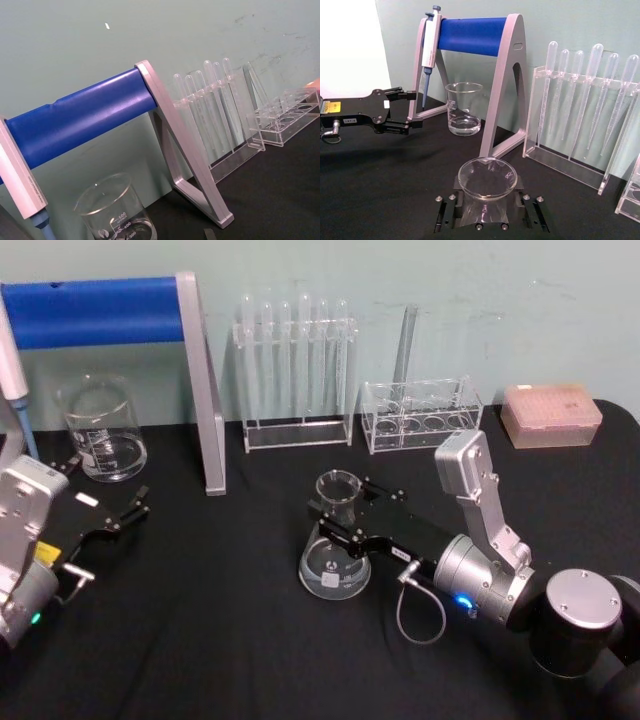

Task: Grasp the erlenmeyer flask with one hand, shake it three times, then place it back.

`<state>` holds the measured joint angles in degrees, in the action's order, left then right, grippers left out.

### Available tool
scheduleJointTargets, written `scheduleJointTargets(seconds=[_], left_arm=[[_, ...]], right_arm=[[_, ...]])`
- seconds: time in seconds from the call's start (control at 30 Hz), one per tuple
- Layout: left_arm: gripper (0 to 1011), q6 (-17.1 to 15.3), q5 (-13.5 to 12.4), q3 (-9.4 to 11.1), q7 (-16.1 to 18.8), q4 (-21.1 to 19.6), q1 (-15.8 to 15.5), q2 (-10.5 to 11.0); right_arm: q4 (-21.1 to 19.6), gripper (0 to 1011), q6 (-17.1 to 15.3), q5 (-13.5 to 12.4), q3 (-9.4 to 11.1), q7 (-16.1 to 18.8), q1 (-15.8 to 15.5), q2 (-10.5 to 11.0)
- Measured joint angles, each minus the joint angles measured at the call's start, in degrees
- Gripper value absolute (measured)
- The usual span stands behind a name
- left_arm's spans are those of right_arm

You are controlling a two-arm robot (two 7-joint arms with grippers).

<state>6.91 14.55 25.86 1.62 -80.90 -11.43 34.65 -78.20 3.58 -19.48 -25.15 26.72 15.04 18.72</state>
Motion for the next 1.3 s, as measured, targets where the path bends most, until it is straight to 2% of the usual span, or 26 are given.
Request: scheduleJointTargets(seconds=[0.07, 0.13, 0.23, 0.67, 0.97, 1.17, 1.27, 1.3], left_arm=[[1001, 0.0, 0.0, 0.0, 0.0, 0.0, 0.0, 0.0], [1001, 0.0, 0.0, 0.0, 0.0, 0.0, 0.0, 0.0], [1001, 0.0, 0.0, 0.0, 0.0, 0.0, 0.0, 0.0], [1001, 0.0, 0.0, 0.0, 0.0, 0.0, 0.0, 0.0], [1001, 0.0, 0.0, 0.0, 0.0, 0.0, 0.0, 0.0], [1001, 0.0, 0.0, 0.0, 0.0, 0.0, 0.0, 0.0], [1001, 0.0, 0.0, 0.0, 0.0, 0.0, 0.0, 0.0], [1001, 0.0, 0.0, 0.0, 0.0, 0.0, 0.0, 0.0]], right_arm=[[0.0, 564, 0.0, 0.0, 0.0, 0.0, 0.0, 0.0], [0.0, 482, 0.0, 0.0, 0.0, 0.0, 0.0, 0.0], [0.0, 449, 0.0, 0.0, 0.0, 0.0, 0.0, 0.0], [-1.0, 449, -0.3, -0.2, 0.5, -0.6, -0.4, 0.0], [-7.3, 449, -4.4, -0.5, 2.8, -4.1, -2.3, 0.9], [-12.0, 449, -5.7, -0.6, 4.3, -6.1, -3.8, 1.6], [-15.6, 449, -6.6, 0.2, 5.2, -8.0, -5.1, 1.9], [-15.6, 449, -6.6, 0.2, 5.2, -8.0, -5.1, 1.9]])
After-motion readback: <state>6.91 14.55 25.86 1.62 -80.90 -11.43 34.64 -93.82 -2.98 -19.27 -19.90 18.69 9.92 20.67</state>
